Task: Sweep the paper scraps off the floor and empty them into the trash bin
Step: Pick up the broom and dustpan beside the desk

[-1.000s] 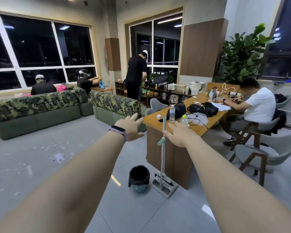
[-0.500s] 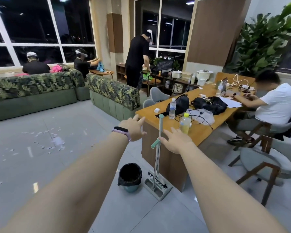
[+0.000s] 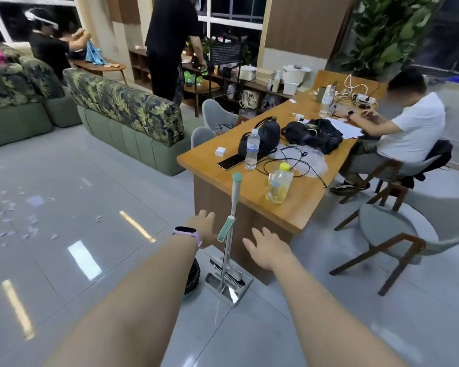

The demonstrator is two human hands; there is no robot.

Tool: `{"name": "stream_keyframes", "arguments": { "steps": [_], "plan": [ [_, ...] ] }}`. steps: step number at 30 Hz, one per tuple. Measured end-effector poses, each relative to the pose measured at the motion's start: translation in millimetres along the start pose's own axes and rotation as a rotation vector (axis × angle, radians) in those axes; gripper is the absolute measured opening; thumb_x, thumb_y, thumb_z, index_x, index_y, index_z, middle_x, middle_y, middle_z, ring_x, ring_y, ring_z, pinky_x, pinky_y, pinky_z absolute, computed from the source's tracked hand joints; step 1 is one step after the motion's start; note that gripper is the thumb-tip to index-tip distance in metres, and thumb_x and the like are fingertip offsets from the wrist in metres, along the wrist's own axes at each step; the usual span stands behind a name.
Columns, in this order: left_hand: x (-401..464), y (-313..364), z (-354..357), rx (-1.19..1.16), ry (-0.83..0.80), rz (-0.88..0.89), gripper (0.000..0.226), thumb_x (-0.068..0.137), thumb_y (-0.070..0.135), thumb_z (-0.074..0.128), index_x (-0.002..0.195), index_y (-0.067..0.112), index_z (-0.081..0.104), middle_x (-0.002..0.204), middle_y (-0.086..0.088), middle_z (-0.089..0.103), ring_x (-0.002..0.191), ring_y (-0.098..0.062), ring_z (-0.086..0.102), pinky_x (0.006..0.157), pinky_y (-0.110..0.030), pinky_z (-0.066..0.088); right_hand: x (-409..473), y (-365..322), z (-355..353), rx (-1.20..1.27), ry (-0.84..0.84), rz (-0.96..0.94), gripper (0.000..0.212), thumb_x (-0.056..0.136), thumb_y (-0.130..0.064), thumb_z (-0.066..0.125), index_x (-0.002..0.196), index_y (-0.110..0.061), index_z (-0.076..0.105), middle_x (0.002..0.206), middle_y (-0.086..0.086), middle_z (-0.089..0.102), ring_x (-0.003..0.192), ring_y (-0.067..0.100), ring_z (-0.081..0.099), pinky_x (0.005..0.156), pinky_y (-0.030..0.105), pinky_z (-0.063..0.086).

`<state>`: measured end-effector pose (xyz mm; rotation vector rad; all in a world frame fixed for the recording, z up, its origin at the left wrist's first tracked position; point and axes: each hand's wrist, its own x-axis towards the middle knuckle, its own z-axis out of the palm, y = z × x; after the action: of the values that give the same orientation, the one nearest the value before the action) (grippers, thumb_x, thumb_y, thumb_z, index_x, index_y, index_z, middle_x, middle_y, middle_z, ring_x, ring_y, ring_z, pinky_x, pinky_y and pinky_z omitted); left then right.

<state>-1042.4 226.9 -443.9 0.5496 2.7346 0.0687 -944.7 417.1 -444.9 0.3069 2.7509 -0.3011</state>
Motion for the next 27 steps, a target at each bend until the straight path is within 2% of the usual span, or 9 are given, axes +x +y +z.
{"name": "stream_keyframes", "arguments": {
  "steps": [4, 9, 11, 13, 16, 19, 22, 25, 27],
  "plan": [
    [38.7, -16.3, 26.1, -0.039, -0.126, -0.070, 0.052, 0.086, 0.041, 0.049, 0.133, 0.023, 0.037, 0.123, -0.003, 0.043, 0.099, -0.033, 0.057, 0.084, -0.052, 0.052, 31.8, 11.9, 26.2, 0.169, -0.109, 0.104, 0.068, 0.101, -0.061, 0.019, 0.158, -0.024, 0.018, 0.163, 0.008, 0.020, 0.144, 0.032, 0.028, 0.112, 0.049, 0.033],
    [84.0, -12.1, 41.7, -0.149, -0.159, -0.077, 0.050, 0.095, 0.035, 0.050, 0.139, 0.015, 0.036, 0.133, -0.008, 0.048, 0.104, -0.031, 0.060, 0.082, -0.043, 0.050, 91.2, 20.4, 37.4, 0.464, -0.169, 0.216, 0.066, 0.103, -0.055, 0.023, 0.155, -0.014, 0.025, 0.156, 0.013, 0.033, 0.140, 0.033, 0.035, 0.112, 0.041, 0.032],
    [97.3, -7.8, 52.8, -0.189, -0.177, -0.118, 0.051, 0.097, 0.034, 0.050, 0.141, 0.012, 0.036, 0.137, -0.011, 0.047, 0.111, -0.032, 0.058, 0.089, -0.047, 0.050, 117.3, 20.1, 44.8, 0.605, -0.216, 0.253, 0.065, 0.103, -0.053, 0.026, 0.152, -0.011, 0.031, 0.147, 0.011, 0.043, 0.130, 0.030, 0.044, 0.102, 0.037, 0.036],
    [114.5, -5.4, 62.9, -0.249, -0.173, -0.169, 0.056, 0.096, 0.040, 0.050, 0.143, 0.013, 0.037, 0.135, -0.013, 0.051, 0.113, -0.034, 0.057, 0.090, -0.046, 0.050, 142.0, 20.6, 52.7, 0.705, -0.273, 0.281, 0.065, 0.102, -0.054, 0.026, 0.144, -0.007, 0.041, 0.124, 0.008, 0.050, 0.107, 0.025, 0.048, 0.089, 0.034, 0.039],
    [138.1, 5.8, 70.7, -0.353, -0.196, -0.234, 0.058, 0.099, 0.035, 0.049, 0.151, 0.014, 0.033, 0.137, -0.015, 0.055, 0.120, -0.035, 0.056, 0.096, -0.041, 0.048, 174.4, 21.0, 61.0, 0.789, -0.390, 0.307, 0.046, 0.100, -0.051, 0.036, 0.120, -0.013, 0.052, 0.105, 0.008, 0.055, 0.089, 0.025, 0.055, 0.074, 0.035, 0.050],
    [157.5, 27.1, 74.6, -0.447, -0.236, -0.264, 0.047, 0.100, 0.017, 0.044, 0.146, 0.015, 0.043, 0.133, -0.014, 0.061, 0.121, -0.033, 0.056, 0.098, -0.036, 0.046, 204.1, 24.5, 71.4, 0.885, -0.495, 0.289, 0.057, 0.071, -0.058, 0.056, 0.102, -0.011, 0.060, 0.080, 0.007, 0.053, 0.065, 0.021, 0.053, 0.053, 0.031, 0.048],
    [164.9, 40.5, 89.2, -0.507, -0.205, -0.314, 0.034, 0.090, 0.019, 0.048, 0.123, 0.021, 0.060, 0.109, -0.007, 0.070, 0.102, -0.032, 0.065, 0.087, -0.041, 0.054, 226.2, 26.1, 82.7, 1.070, -0.587, 0.333, 0.057, 0.069, -0.056, 0.067, 0.108, -0.015, 0.061, 0.086, 0.006, 0.059, 0.074, 0.022, 0.057, 0.060, 0.029, 0.049],
    [152.9, 49.4, 105.1, -0.612, -0.209, -0.332, 0.045, 0.084, 0.022, 0.053, 0.128, 0.026, 0.057, 0.107, 0.000, 0.071, 0.097, -0.026, 0.067, 0.084, -0.040, 0.056, 245.4, 26.5, 95.9, 1.254, -0.642, 0.371, 0.042, 0.081, -0.047, 0.074, 0.108, -0.015, 0.065, 0.093, 0.003, 0.070, 0.076, 0.018, 0.067, 0.066, 0.028, 0.053],
    [139.8, 55.5, 109.7, -0.667, -0.263, -0.310, 0.060, 0.083, 0.018, 0.055, 0.141, 0.032, 0.050, 0.123, 0.003, 0.066, 0.106, -0.022, 0.062, 0.093, -0.038, 0.053, 252.3, 25.1, 101.4, 1.459, -0.697, 0.463, 0.025, 0.084, -0.038, 0.075, 0.095, -0.017, 0.068, 0.087, 0.002, 0.072, 0.075, 0.016, 0.070, 0.067, 0.028, 0.054]
  ]
}}
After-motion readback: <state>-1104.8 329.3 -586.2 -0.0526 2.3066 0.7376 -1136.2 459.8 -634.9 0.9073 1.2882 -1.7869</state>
